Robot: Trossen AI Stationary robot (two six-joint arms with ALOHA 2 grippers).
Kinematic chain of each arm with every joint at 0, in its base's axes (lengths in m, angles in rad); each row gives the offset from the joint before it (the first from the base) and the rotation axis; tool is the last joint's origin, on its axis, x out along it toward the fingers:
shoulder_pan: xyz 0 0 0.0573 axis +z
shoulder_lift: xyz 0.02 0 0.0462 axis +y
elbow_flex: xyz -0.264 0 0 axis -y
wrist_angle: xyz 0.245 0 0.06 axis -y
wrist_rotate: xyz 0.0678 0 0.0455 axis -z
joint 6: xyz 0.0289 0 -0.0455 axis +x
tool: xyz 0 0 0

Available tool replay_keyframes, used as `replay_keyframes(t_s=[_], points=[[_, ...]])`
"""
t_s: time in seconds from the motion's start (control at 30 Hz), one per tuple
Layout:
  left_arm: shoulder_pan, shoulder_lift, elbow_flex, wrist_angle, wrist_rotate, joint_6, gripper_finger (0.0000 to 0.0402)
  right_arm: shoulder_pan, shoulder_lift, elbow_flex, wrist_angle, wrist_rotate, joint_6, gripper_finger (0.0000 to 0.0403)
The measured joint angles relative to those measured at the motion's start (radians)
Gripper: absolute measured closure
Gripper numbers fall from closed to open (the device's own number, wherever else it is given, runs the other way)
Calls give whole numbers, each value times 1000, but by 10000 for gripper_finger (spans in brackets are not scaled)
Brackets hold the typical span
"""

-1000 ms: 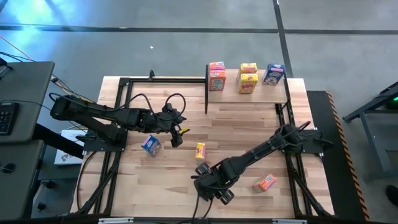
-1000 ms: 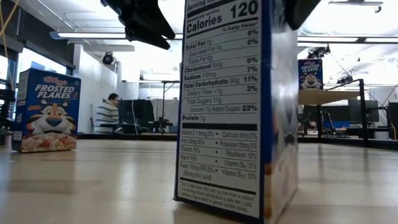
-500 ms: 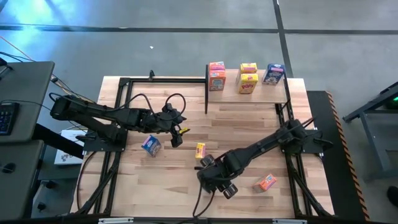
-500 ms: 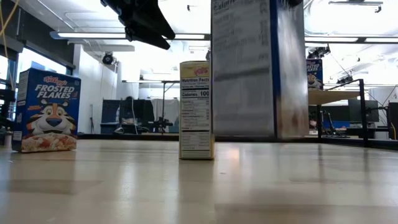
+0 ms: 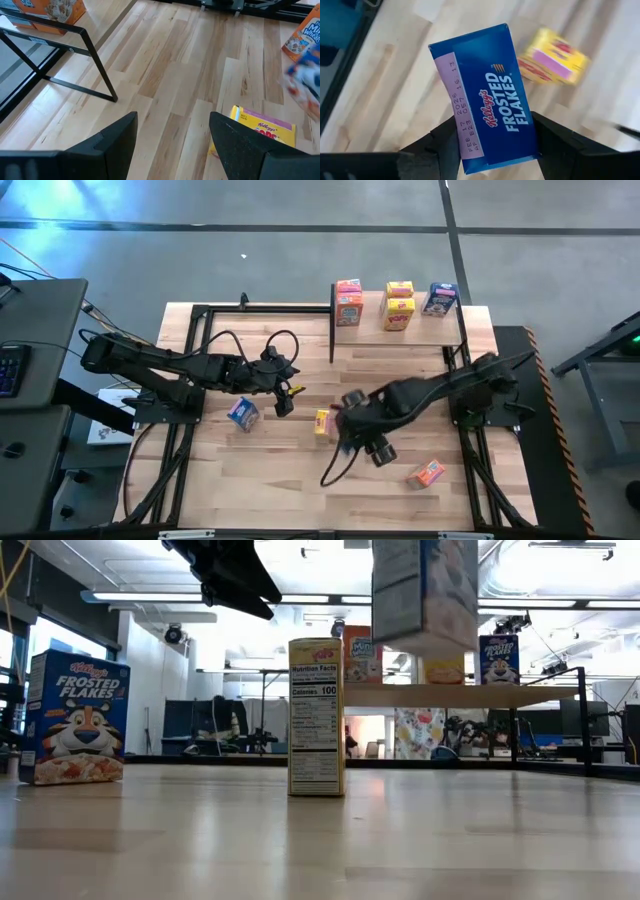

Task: Stack cereal on shelf
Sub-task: Put the bottom blue cereal box on the shelf aligned with the blue cereal box

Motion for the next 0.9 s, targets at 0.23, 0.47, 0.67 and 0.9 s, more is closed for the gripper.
replay_keyframes(t_s=[0.23, 0.47, 0.67, 0.9], points=[[0, 0, 0, 0, 0, 0, 163, -63, -135, 0, -100, 60, 45, 201], [0, 0, 0, 0, 0, 0, 163, -154, -265, 0, -227, 112, 103, 201], [0, 0, 0, 0, 0, 0, 163, -234, -381, -28, -259, 143, 127, 201], [0, 0, 0, 0, 0, 0, 163, -338, -532, -171, -258, 168, 131, 201]])
